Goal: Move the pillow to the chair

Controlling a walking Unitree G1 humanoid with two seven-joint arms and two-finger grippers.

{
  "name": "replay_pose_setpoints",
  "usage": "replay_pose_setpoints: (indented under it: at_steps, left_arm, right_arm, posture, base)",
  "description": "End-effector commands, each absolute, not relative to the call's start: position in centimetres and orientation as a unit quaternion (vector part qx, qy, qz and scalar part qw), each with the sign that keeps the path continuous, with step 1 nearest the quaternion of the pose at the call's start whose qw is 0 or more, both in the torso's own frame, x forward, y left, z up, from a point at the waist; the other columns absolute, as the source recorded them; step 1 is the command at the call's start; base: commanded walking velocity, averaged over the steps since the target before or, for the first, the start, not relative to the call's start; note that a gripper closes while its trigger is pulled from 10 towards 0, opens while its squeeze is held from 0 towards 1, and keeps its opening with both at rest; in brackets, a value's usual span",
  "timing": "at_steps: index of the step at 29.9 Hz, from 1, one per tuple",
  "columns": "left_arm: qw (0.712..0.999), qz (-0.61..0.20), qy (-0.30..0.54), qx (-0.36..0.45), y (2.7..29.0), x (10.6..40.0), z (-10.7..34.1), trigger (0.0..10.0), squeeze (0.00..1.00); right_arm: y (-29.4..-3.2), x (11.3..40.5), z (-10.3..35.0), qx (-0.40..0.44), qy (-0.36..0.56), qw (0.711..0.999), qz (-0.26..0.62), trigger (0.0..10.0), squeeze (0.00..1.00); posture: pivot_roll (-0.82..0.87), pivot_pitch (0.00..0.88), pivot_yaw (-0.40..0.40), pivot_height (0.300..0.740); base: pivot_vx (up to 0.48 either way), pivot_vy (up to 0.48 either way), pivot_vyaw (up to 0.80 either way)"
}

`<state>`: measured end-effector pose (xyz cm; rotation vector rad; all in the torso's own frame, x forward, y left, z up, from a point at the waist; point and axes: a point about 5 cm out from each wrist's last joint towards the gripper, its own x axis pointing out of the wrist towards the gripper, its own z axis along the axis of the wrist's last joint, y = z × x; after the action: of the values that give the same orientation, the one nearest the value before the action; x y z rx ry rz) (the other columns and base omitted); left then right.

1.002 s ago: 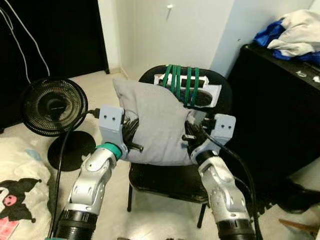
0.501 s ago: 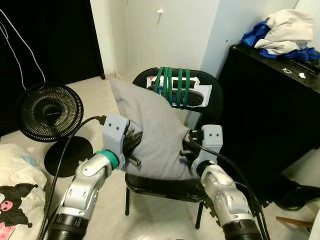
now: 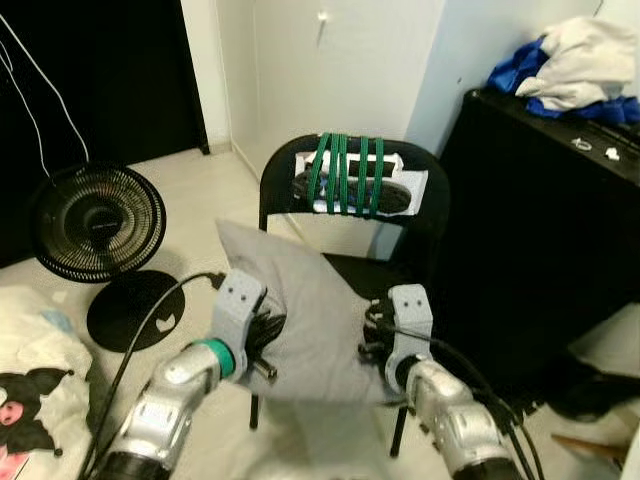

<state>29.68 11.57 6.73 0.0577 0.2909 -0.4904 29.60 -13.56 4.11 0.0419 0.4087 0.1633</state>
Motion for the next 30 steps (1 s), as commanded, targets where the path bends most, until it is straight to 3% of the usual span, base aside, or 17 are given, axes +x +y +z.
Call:
replay_pose_setpoints:
  at_steps: [1, 10, 20, 30]
  left_arm:
    - [0.971, -0.2, 0.124, 0.04, 11.4, 30.5, 6.7, 10.0, 0.0]
    - [0.959, -0.237, 0.141, 0.064, 9.6, 30.0, 5.3, 10.0, 0.0]
    - [0.981, -0.133, 0.13, 0.046, 11.2, 31.0, 4.6, 10.0, 0.0]
    - [0.984, -0.139, 0.108, 0.029, 11.3, 31.0, 4.8, 10.0, 0.0]
  right_arm:
    - [-15.4, 30.2, 4.7, 0.008, 0.159, 0.987, 0.018, 10.0, 0.0]
    - [-16.0, 29.6, 3.7, -0.013, 0.183, 0.983, 0.004, 10.0, 0.0]
    - [-16.4, 30.2, 4.9, -0.006, 0.097, 0.995, -0.029, 10.0, 0.0]
    - [-15.8, 30.2, 4.6, -0.016, 0.092, 0.995, -0.027, 10.0, 0.0]
  posture:
    - [0.01, 0.032, 0.015, 0.74]
    - [-0.02, 0.047, 0.015, 0.74]
    - [-0.02, 0.053, -0.012, 0.74]
    - [0.0, 0.061, -0.017, 0.74]
  base:
    - [0.0, 0.0, 0.0]
    - [0.0, 0.0, 0.0]
    - [0.0, 0.0, 0.0]
    - [0.0, 0.0, 0.0]
